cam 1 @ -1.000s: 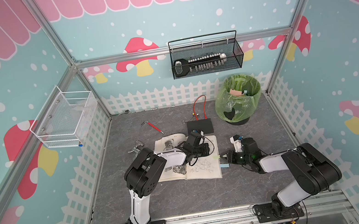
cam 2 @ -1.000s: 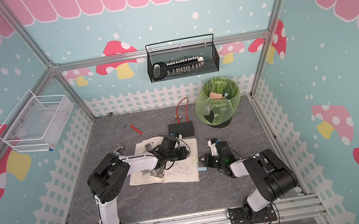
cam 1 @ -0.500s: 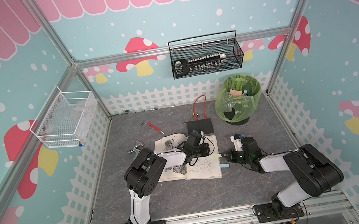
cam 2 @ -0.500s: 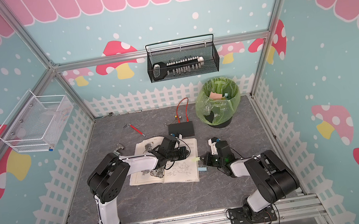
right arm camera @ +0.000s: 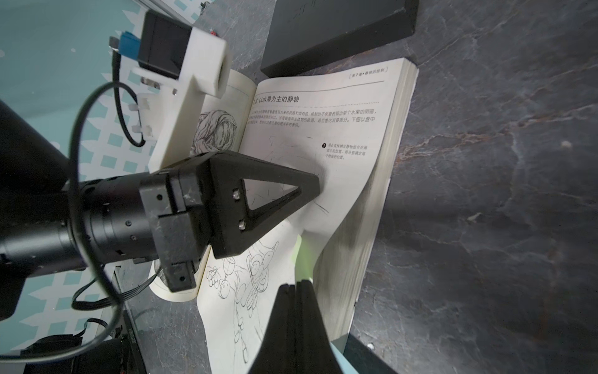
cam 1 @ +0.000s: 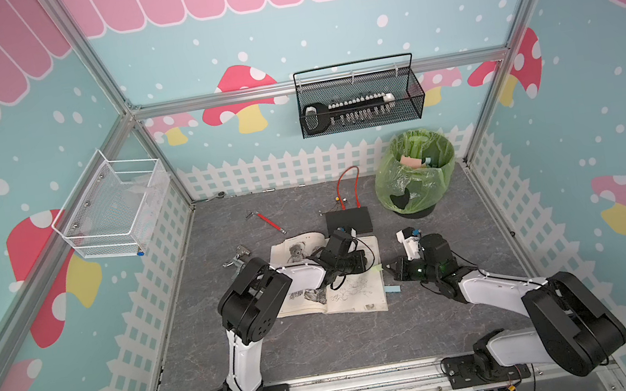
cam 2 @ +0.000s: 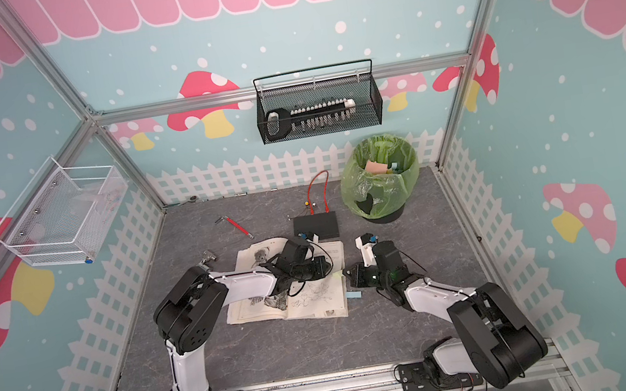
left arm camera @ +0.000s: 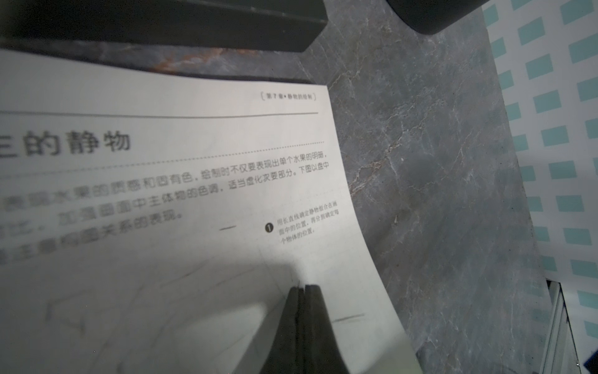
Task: Peel off the used sticky note
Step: Tear off the note from the book, then place the note in the trash bin.
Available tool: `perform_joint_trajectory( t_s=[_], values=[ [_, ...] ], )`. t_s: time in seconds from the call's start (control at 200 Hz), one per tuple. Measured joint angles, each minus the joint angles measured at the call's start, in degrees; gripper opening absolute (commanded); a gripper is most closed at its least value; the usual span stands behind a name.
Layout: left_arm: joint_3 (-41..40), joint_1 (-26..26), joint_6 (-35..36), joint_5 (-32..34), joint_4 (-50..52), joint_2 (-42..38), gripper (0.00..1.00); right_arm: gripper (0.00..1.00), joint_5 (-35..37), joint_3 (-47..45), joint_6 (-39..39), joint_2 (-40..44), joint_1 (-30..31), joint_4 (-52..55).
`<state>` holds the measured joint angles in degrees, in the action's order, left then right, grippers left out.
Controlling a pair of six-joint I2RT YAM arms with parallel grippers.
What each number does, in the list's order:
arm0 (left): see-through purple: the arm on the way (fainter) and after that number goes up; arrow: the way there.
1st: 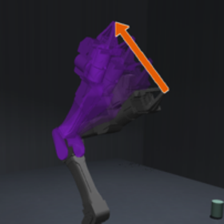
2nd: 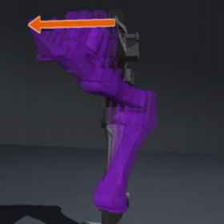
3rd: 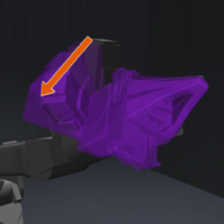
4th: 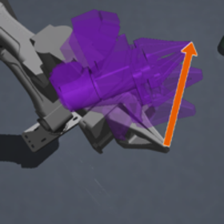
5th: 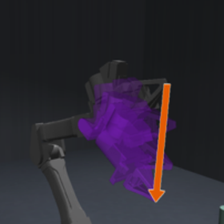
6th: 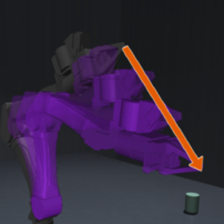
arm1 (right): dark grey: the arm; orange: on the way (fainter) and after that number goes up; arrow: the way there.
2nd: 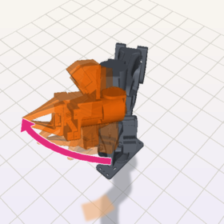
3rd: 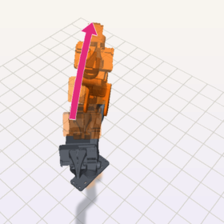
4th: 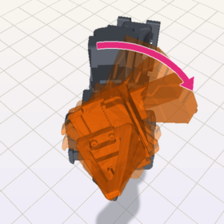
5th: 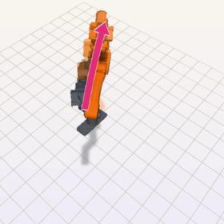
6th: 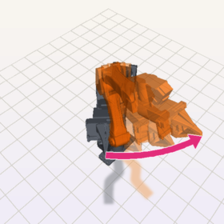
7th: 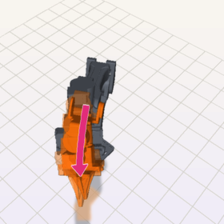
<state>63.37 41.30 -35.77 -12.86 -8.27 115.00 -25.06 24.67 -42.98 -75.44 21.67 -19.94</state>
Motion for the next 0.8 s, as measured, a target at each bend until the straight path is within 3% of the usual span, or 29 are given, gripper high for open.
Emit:
perform_joint_trajectory(
  t_s=[0.2, 0.4, 0.495, 0.62, 0.801],
  values=[
    [0.0, 0.0, 0.0, 0.0, 0.0, 0.0, 0.0, 0.0, 1.9, 2.5, 1.9, 7.6, 0.2, 7.2],
    [0.0, 0.0, 0.0, 0.2, 0.0, 0.0, 0.0, 0.0, 10.0, 15.4, 7.2, 13.0, 0.0, 18.6],
    [-0.3, 0.1, 0.4, 1.3, 0.3, -0.7, 0.0, 0.0, 13.4, 24.6, 10.9, 11.7, -2.3, 23.8],
    [-1.0, 0.2, 1.7, 3.6, 2.5, -4.6, 0.0, 0.0, 15.4, 35.7, 14.9, 8.0, -9.8, 26.7],
    [0.0, 0.2, 4.2, 7.1, 3.8, -12.7, 0.0, 0.0, 15.9, 49.4, 18.9, -1.7, -18.3, 28.9]
  ],
)
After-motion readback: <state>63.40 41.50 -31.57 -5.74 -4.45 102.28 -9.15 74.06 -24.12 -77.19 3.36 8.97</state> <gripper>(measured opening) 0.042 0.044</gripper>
